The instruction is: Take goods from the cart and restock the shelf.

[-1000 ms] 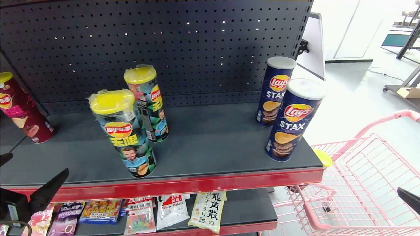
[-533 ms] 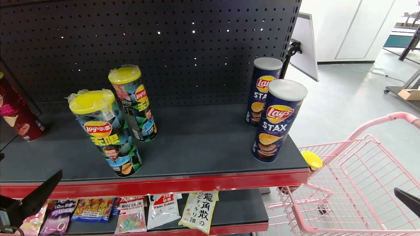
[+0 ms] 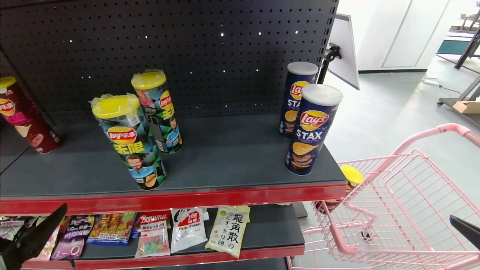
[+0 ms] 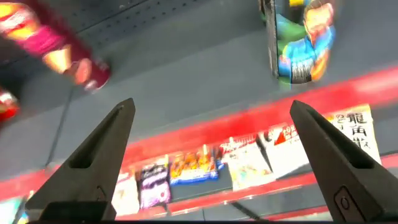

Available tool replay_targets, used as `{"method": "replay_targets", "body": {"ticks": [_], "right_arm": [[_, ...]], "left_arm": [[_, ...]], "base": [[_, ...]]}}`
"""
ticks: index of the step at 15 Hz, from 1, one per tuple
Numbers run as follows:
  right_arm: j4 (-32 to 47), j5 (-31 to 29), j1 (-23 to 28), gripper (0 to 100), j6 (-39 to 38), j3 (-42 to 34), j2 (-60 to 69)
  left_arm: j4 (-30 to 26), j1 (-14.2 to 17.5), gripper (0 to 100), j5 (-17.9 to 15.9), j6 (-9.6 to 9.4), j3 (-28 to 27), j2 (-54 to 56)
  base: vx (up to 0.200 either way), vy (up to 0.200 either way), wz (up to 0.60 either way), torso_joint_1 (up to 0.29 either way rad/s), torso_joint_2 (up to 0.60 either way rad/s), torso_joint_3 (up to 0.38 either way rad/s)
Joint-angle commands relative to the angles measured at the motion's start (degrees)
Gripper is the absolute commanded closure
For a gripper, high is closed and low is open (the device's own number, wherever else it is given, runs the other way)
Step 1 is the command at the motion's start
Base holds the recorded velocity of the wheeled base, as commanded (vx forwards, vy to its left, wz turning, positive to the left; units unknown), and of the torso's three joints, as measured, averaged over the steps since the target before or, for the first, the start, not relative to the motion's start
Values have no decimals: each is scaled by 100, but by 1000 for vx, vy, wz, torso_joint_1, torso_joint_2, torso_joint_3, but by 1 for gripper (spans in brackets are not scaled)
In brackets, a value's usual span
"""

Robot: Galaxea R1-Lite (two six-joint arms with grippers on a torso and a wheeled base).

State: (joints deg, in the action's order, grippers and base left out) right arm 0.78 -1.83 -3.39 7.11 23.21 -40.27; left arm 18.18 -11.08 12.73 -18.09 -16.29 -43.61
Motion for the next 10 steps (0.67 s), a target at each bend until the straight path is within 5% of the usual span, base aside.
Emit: {"method": "replay_targets", "body": {"ticks": [1,5,7,10], "right_arm": [[1,-2,-4,0,1,-1,1],[1,-2,-4,0,-8,-18,10],[1,-2,-4,0,-8,-27,1],[1,-2,-4,0,-8,-45,-8]], "left_arm": [[2,1,0,2,-45,3,28],[11,1,0,-16,-54,3,36],[2,1,0,-490,-45,64,274],[-25,1,0,-763,-45,135,414]], "base": [[0,0,0,0,0,0],[0,0,0,0,0,0],[0,0,0,0,0,0],[0,0,0,0,0,0]]}}
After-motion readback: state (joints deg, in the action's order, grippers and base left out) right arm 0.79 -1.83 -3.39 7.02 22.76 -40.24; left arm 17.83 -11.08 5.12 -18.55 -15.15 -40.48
